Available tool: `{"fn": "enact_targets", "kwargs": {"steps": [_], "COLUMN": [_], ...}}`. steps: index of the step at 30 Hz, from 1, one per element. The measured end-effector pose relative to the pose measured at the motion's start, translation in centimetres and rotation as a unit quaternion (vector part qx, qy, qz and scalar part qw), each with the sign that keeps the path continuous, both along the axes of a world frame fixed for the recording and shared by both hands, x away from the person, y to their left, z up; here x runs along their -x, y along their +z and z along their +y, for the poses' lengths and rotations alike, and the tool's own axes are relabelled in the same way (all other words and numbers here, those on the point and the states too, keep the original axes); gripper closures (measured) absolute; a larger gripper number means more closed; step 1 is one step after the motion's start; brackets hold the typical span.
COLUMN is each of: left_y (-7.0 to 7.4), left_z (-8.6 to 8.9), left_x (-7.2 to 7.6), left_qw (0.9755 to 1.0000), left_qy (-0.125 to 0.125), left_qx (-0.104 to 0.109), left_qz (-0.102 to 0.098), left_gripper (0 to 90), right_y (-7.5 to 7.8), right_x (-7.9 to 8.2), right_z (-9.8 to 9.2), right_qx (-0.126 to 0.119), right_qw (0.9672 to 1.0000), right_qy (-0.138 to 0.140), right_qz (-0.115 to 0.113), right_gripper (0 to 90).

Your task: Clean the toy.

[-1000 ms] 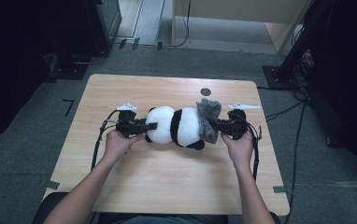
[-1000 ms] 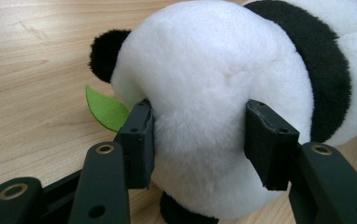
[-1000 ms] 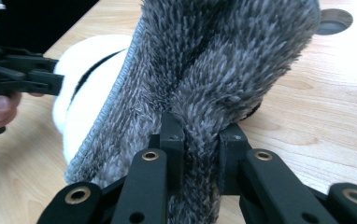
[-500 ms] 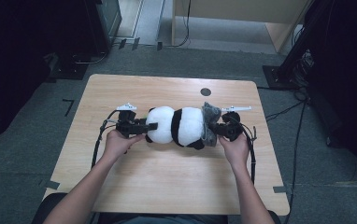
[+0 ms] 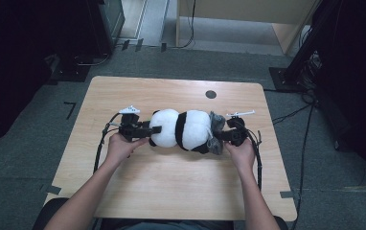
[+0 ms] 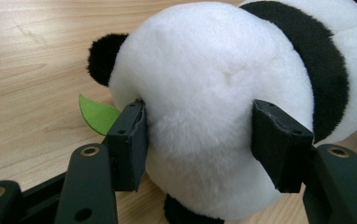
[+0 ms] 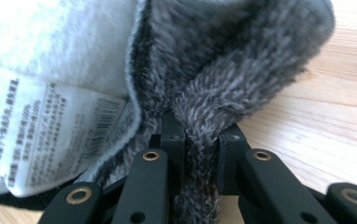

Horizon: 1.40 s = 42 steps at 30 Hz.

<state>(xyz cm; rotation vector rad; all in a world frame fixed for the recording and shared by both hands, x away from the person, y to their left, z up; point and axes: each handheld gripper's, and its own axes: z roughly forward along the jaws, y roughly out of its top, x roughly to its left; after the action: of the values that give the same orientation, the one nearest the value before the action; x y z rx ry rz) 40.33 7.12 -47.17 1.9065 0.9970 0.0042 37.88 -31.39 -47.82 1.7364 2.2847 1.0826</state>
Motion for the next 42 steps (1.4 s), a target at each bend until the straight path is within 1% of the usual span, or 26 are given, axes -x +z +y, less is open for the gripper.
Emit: {"fn": "enact_targets", "kwargs": {"steps": [3,7,9,10,13,16,18,21,25,29,30,33,34,35,36,38,42], "left_y": [0.0,0.0,0.0,0.0,0.0,0.0,0.0,0.0,0.0,0.0,0.0,0.0,0.0,0.0,0.0,0.0,0.0], "left_z": [0.1,0.1,0.1,0.1,0.1,0.1,0.1,0.1,0.1,0.1,0.1,0.1,0.1,0.0,0.1,0.1,0.1], "left_x": [0.0,0.0,0.0,0.0,-0.1,-0.1,-0.1,0.0,0.0,0.0,0.0,0.0,0.0,0.0,0.0,0.0,0.0], "left_qw": [1.0,1.0,1.0,1.0,1.0,1.0,1.0,1.0,1.0,1.0,1.0,1.0,1.0,1.0,1.0,1.0,1.0], "left_qy": [-0.001,-0.001,-0.001,-0.001,-0.001,-0.002,-0.001,-0.001,-0.001,-0.001,-0.001,0.001,0.0,0.001,-0.001,-0.001,-0.001], "left_qx": [-0.001,-0.001,-0.001,-0.001,0.0,0.0,0.0,-0.001,-0.002,-0.002,-0.002,0.001,0.0,0.001,-0.002,-0.002,-0.001], "left_qz": [-0.001,-0.001,-0.001,-0.001,-0.001,-0.001,0.0,-0.001,-0.002,-0.001,-0.001,0.0,-0.001,0.0,-0.001,-0.001,-0.002], "left_gripper": [40.1,40.0,39.9,39.9,39.8,39.7,39.7,39.7,39.7,39.5,39.4,39.4,39.4,39.4,39.4,39.4,39.4], "right_y": [1.0,2.8,4.0,4.5,5.9,7.1,7.9,9.1,10.0,10.5,10.6,11.2,11.3,11.3,11.1,10.2,7.7], "right_x": [0.6,1.4,1.9,2.1,2.6,3.1,3.4,3.8,4.1,4.2,4.3,4.6,4.7,4.6,4.5,4.1,3.0], "right_z": [-1.0,-2.4,-3.2,-3.5,-4.3,-4.6,-4.5,-3.7,-2.4,-1.0,-0.8,-0.1,0.2,0.5,0.8,1.2,1.5], "right_qx": [-0.005,-0.01,-0.021,-0.022,-0.033,-0.046,-0.054,-0.063,-0.077,-0.092,-0.1,-0.124,-0.127,-0.125,-0.122,-0.11,-0.066], "right_qw": [0.9999,0.999,0.998,0.9974,0.996,0.9946,0.9936,0.9919,0.9897,0.9874,0.9865,0.9819,0.9809,0.9806,0.981,0.9835,0.991], "right_qy": [-0.009,-0.019,-0.027,-0.026,-0.033,-0.029,-0.022,-0.005,0.02,0.044,0.05,0.069,0.074,0.078,0.081,0.078,0.056], "right_qz": [-0.013,-0.039,-0.053,-0.062,-0.077,-0.089,-0.097,-0.11,-0.119,-0.121,-0.12,-0.125,-0.127,-0.129,-0.127,-0.121,-0.103], "right_gripper": [77.9,77.9,77.9,77.9,77.9,77.9,77.8,77.8,78.0,78.0,78.0,78.0,78.0,78.0,78.0,77.9,77.9]}}
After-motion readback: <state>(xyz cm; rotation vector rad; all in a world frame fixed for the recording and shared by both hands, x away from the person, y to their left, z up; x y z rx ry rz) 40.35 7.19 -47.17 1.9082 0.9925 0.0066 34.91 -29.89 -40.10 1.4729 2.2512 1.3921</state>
